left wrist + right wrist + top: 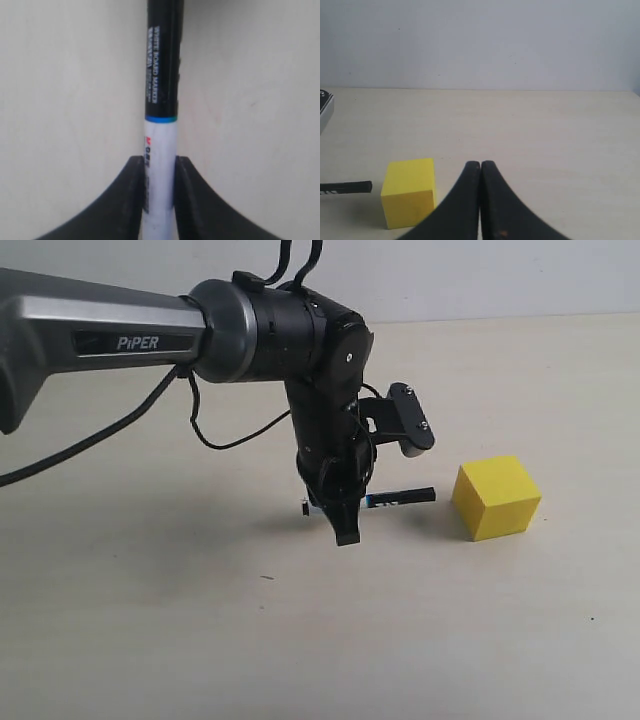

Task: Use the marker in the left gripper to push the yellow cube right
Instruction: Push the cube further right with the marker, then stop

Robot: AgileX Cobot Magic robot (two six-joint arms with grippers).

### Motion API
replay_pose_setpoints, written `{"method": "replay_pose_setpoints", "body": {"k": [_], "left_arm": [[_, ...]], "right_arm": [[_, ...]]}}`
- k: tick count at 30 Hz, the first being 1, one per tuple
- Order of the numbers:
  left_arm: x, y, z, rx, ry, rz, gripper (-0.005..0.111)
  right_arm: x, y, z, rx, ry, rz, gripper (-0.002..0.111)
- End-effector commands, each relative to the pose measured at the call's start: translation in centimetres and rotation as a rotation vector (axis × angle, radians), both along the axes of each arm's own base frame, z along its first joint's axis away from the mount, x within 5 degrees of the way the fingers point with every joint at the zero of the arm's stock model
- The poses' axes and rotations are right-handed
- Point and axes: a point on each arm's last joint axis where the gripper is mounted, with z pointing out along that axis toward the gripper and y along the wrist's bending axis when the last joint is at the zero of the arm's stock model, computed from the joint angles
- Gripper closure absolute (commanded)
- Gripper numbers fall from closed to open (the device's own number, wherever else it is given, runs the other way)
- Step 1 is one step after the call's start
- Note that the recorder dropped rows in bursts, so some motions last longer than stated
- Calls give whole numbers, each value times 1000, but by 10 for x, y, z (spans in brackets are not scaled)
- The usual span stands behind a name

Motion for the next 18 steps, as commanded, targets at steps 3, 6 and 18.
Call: {"method": "replay_pose_setpoints", "body": {"k": [3, 6, 18], "left_arm": [[2, -23, 4, -67, -39, -11, 107], [6, -28, 3, -76, -45, -4, 107], [-1, -18, 1, 31, 44, -2, 107]], "right_arm": [[0, 0, -1, -3, -6, -5, 108], [0, 0, -1, -3, -6, -5, 108], [0, 0, -1, -3, -6, -5, 108]]}}
